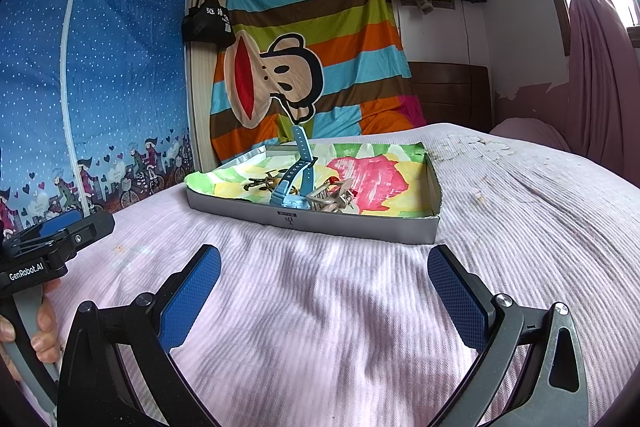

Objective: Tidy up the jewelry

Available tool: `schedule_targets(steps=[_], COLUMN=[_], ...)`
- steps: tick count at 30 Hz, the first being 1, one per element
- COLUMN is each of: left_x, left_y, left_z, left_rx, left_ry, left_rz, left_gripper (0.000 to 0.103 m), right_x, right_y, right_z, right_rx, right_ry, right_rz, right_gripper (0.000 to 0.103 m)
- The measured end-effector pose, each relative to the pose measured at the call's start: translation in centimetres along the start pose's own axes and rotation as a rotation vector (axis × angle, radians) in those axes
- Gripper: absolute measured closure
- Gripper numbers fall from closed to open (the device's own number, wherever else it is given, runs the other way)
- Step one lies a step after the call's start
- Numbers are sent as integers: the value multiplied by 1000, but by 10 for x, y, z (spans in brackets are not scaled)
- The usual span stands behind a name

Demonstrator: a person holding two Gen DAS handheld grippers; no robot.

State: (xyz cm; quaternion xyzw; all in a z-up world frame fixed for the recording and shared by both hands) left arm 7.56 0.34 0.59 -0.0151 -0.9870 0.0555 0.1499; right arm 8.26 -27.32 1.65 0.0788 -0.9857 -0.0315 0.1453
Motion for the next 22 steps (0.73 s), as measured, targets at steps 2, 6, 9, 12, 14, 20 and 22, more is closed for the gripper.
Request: schedule_targets(steps=[2, 6, 9, 12, 14, 20, 22], left_x=[0, 2, 1, 1, 1, 1, 1], left_y=[1, 3, 3, 3, 2, 1, 0], left_z=[-1, -3, -2, -2, -1, -2, -1], left_rx=[3, 8, 4, 0, 0, -3, -3], left_ry=[2, -1, -1, -2, -2, -2, -1], left_rz=[-3, -6, -6, -9, -8, -6, -6], left_gripper=[0, 0, 0, 0, 0, 0, 0], right_x=[0, 0, 0, -1, -1, 0, -1], right_y=[0, 0, 0, 0, -1, 0, -1], right_z=[0, 0, 0, -1, -1, 0, 0], right_rx=[0, 1, 2, 5, 5, 7, 7], right_ry=[0, 0, 0, 0, 1, 1, 1], right_rz=[0, 0, -1, -2, -2, -3, -3], right_gripper=[1, 1, 2, 2, 1, 1, 2])
Point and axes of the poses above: each gripper's, at about its wrist camera, not at the fingertips, and x roughly against the way its jaws point, y to its left, z to its underside, the point moved 3 cm from there along -x, roughly the way its jaws point, and after that the axes turned 2 degrees about -y, right-handed, at the moved point
